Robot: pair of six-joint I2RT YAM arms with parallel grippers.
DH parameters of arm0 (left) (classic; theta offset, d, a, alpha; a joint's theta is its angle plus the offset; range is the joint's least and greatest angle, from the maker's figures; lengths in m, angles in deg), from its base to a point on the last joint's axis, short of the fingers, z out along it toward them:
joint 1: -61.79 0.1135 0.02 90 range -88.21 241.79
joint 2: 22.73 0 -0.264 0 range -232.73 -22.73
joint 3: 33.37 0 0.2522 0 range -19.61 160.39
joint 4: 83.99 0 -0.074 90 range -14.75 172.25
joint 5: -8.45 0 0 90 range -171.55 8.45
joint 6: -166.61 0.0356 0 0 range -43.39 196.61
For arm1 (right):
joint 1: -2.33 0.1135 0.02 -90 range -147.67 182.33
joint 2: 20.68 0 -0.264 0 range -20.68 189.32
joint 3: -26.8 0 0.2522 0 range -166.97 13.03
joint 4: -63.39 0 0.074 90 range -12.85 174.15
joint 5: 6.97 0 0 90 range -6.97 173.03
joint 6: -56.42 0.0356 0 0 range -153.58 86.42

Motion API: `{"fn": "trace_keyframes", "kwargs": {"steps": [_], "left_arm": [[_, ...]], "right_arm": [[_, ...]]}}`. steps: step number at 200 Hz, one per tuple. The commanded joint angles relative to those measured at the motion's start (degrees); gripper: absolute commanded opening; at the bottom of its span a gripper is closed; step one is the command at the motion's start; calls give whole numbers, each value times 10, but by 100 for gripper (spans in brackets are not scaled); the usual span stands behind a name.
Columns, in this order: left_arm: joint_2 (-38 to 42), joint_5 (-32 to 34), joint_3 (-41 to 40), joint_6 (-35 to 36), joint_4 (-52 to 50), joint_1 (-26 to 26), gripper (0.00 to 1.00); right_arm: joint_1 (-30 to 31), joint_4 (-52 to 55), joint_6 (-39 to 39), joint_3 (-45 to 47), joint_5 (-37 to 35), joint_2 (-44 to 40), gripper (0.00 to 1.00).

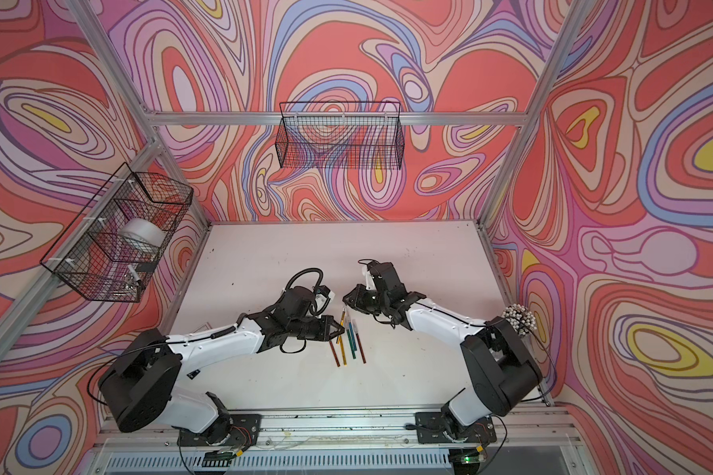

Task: Remove protective caps from carving knives
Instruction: Remove the protective sleeve from the carving knife.

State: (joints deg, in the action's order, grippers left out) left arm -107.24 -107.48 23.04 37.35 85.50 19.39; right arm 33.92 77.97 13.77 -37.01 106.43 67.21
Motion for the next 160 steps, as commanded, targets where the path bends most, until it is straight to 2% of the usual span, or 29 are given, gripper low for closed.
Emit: {"fn": "trace_keyframes", "kwargs": {"steps": [1, 32, 160], "left_arm": [[3, -2, 4, 2, 7, -1, 5], [5, -3, 2, 3, 7, -1, 4], [20, -14, -15, 22, 4, -12, 4]], "right_arm": [[3, -7, -1, -10, -2, 9, 16], [3, -5, 2, -10, -10, 6, 12], [-12, 6, 7, -26, -55, -16, 10]]}}
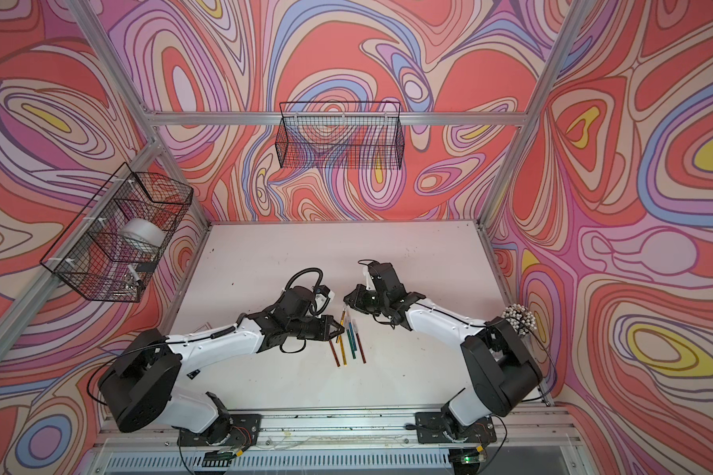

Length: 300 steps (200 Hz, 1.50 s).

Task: Remove protective caps from carving knives
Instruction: Remove the protective sleeve from the carving knife.

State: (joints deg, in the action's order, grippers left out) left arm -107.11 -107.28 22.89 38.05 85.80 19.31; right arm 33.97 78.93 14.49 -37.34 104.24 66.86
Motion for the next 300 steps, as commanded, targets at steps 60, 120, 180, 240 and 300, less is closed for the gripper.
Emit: {"fn": "trace_keyframes", "kwargs": {"steps": [60, 120, 180, 240, 300], "left_arm": [[20, -24, -15, 19, 2, -16, 3], [12, -21, -8, 16, 8, -22, 3], [-1, -16, -1, 12, 15, -32, 3], [-8, -12, 2, 12, 12, -37, 2], [-14, -5, 7, 11, 12, -44, 2]], "right_arm": [[-41, 15, -14, -40, -31, -18, 9], [-61, 8, -12, -42, -24, -24, 9], [-76, 6, -5, -47, -20, -28, 8], [-86, -10, 17, -36, -41, -38, 8], [-87, -41, 39, -29, -39, -38, 8]]}}
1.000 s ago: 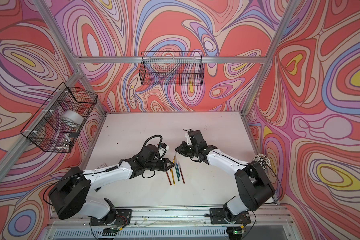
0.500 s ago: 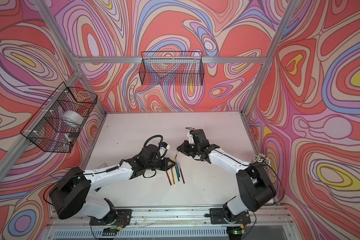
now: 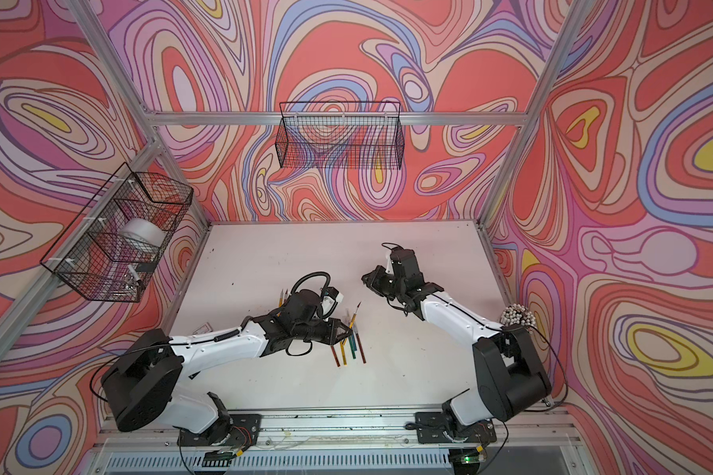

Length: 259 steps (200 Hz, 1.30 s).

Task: Remove protective caps from carving knives
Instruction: Remove the protective sleeve from the carving knife, then place the protective sleeve at the center of the board.

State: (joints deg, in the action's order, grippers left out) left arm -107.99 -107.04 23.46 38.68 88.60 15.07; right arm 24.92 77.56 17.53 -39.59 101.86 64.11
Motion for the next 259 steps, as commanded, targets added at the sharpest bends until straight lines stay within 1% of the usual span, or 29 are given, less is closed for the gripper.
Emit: {"fn": "trace_keyframes", "kwargs": {"steps": [1, 20, 43, 65, 100, 129, 175, 217, 259], "left_arm": [[-6, -7, 1, 4, -17, -2, 2], [-1, -4, -1, 3, -19, -2, 2], [8, 7, -2, 5, -30, -2, 2], [16, 11, -6, 6, -33, -2, 2], [24, 19, -7, 3, -33, -2, 2], [27, 29, -5, 0, -33, -2, 2], [29, 36, -3, -1, -37, -2, 2], [30, 42, -3, 4, -45, -2, 2], [35, 46, -2, 8, -50, -2, 2]], "right_arm": [[3, -28, 9, -7, -15, -10, 8], [4, -6, -6, -9, -32, -14, 8], [3, 45, -43, -16, -66, -24, 8], [-1, 106, -91, -22, -86, -34, 8], [-12, 210, -174, -37, -97, -42, 10], [-23, 283, -227, -42, -136, -41, 11], [-33, 371, -285, -83, -184, 15, 11], [-37, 396, -305, -117, -217, 78, 11], [-43, 408, -310, -141, -242, 133, 10]]}}
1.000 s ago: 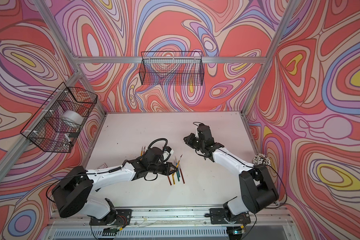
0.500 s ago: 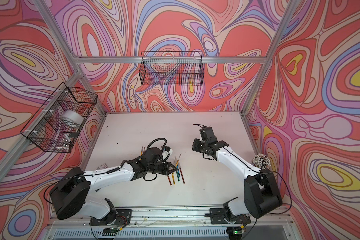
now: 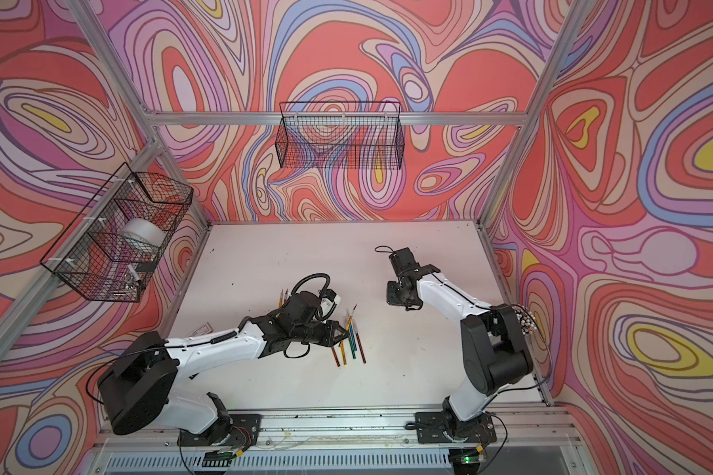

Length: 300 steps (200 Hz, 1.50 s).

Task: Remove protective caps from carving knives
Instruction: Place the protective sleeve at the center of the board.

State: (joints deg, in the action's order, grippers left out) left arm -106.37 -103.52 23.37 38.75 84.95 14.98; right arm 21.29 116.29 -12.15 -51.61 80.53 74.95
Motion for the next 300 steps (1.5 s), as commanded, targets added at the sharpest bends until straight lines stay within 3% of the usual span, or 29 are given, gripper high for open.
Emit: {"fn": "trace_keyframes", "kwargs": {"steps": [1, 95, 189, 300], "left_arm": [[19, 11, -1, 8, -14, -1, 2], [12, 13, 10, 19, -29, -1, 1], [6, 12, 5, 13, -19, -1, 1], [12, 15, -5, 12, -15, -1, 1]], "right_arm": [[-7, 21, -13, -21, -30, 25, 10], [-24, 26, -22, -54, -49, 102, 10], [-33, 7, -23, -60, -50, 123, 11], [-34, 6, -22, -63, -45, 119, 21]]}}
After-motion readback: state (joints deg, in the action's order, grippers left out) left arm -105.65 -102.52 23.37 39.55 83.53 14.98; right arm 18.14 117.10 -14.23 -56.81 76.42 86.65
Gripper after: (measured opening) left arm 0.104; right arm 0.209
